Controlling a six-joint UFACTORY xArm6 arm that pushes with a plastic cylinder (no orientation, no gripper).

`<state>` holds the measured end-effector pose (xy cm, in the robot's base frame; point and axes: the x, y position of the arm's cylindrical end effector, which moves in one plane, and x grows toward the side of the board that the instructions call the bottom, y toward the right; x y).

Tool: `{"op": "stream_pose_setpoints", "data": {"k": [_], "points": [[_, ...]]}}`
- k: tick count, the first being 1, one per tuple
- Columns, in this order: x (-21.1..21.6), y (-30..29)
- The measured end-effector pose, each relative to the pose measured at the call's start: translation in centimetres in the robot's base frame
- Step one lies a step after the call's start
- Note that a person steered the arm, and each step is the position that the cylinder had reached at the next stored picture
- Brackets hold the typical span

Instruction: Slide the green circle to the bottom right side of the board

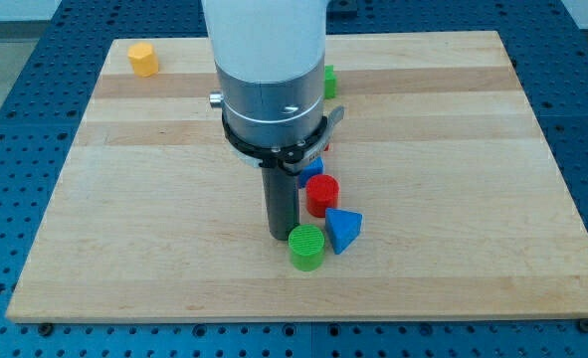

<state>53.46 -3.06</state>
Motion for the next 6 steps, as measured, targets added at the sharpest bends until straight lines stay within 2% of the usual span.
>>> {"op": "stream_pose_setpoints", "data": {"k": [2,4,6], "points": [[1.4,-1.5],[3.0,3.0],[3.1,4.0]]}}
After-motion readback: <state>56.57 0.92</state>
